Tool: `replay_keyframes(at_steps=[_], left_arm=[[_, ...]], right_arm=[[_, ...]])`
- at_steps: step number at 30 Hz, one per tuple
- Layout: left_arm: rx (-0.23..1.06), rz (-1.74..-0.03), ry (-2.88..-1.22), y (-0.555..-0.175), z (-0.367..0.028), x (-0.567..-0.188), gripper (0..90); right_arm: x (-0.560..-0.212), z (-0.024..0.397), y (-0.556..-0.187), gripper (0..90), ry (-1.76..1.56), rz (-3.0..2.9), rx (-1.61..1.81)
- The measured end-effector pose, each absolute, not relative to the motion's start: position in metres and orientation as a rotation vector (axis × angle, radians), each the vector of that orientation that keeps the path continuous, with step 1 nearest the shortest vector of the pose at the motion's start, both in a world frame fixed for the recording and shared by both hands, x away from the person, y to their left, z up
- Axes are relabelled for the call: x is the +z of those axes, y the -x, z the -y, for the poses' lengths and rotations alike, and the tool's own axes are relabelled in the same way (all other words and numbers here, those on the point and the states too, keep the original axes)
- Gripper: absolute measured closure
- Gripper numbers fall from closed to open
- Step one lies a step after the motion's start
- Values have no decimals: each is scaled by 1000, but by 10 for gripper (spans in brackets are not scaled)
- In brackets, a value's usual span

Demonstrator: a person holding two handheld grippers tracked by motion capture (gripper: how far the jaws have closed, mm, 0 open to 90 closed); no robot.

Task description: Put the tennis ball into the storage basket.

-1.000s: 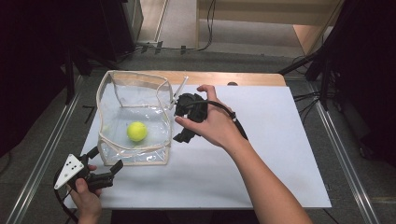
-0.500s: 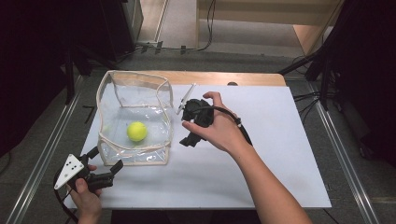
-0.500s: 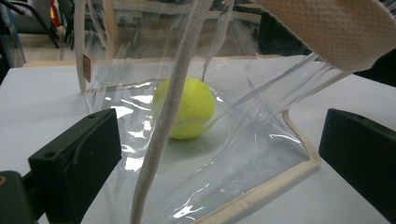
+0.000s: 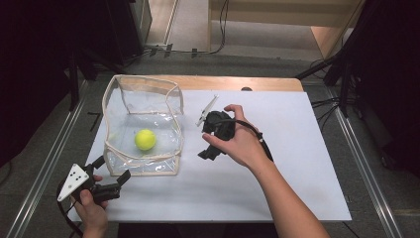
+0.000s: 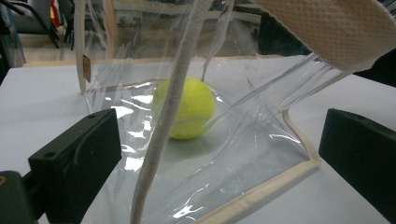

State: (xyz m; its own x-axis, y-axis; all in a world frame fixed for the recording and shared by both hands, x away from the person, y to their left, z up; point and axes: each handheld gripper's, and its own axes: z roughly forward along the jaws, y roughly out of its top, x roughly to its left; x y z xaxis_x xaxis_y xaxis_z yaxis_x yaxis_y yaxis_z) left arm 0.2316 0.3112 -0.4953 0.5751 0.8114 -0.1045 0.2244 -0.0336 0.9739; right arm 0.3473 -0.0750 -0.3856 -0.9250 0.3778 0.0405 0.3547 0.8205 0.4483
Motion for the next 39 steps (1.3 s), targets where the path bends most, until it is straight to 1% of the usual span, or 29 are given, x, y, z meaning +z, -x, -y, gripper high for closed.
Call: replay_keyframes(at_steps=[25, 39], left_arm=[[595, -899, -1577, -231, -311, -495, 0], [596, -899, -1577, -231, -311, -495, 0]], right_arm=[[-416, 113, -332, 0, -710, -2898, 807], [-427, 133, -323, 0, -771, -2836, 876]])
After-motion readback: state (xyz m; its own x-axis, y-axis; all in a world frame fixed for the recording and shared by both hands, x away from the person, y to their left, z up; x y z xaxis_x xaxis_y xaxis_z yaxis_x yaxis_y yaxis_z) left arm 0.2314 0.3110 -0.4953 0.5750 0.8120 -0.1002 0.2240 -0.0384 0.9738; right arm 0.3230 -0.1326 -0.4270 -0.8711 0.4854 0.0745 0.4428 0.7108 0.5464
